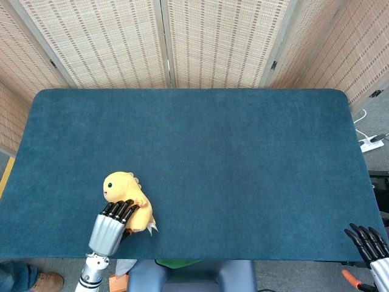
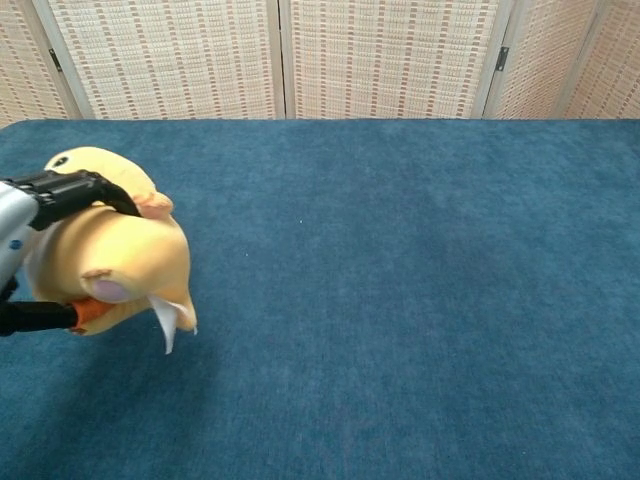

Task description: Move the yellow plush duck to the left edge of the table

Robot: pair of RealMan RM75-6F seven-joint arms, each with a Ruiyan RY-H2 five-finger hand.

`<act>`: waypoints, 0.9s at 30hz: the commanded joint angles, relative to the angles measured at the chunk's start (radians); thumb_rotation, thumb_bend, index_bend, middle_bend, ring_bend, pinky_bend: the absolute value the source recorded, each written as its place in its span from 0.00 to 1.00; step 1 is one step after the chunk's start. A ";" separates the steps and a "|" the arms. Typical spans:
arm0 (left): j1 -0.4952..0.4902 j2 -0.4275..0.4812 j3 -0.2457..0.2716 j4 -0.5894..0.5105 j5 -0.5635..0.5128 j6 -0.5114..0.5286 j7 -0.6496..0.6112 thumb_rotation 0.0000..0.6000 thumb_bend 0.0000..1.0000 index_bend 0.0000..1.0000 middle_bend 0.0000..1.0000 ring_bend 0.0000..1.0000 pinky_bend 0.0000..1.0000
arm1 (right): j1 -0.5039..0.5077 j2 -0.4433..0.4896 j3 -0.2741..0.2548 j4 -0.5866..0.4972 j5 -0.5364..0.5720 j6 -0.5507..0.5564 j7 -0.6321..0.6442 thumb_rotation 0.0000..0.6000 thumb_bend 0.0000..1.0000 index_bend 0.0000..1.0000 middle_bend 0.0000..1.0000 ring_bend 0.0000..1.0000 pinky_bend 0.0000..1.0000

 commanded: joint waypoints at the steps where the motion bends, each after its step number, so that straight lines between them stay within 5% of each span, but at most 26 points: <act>1: 0.002 0.092 0.061 0.081 0.065 0.079 -0.107 1.00 0.62 0.76 0.86 0.70 0.86 | -0.008 0.009 -0.003 -0.041 -0.022 0.008 -0.045 1.00 0.17 0.00 0.00 0.00 0.00; 7: 0.042 0.138 0.130 0.306 0.055 0.165 -0.343 1.00 0.62 0.76 0.85 0.70 0.84 | -0.014 0.020 -0.013 -0.139 -0.065 -0.004 -0.168 1.00 0.17 0.00 0.00 0.00 0.00; 16: 0.030 0.070 0.097 0.705 -0.051 0.181 -0.631 1.00 0.61 0.76 0.83 0.69 0.82 | -0.013 0.014 -0.035 -0.288 -0.133 -0.076 -0.372 1.00 0.17 0.00 0.00 0.00 0.00; 21: 0.026 0.056 0.088 0.770 -0.078 0.172 -0.692 1.00 0.60 0.75 0.82 0.68 0.80 | -0.016 0.012 -0.034 -0.319 -0.139 -0.089 -0.416 1.00 0.18 0.00 0.00 0.00 0.00; 27: 0.044 0.012 0.109 0.890 -0.112 0.089 -0.764 1.00 0.54 0.64 0.72 0.59 0.64 | -0.019 -0.011 -0.041 -0.385 -0.171 -0.135 -0.527 1.00 0.18 0.00 0.00 0.00 0.00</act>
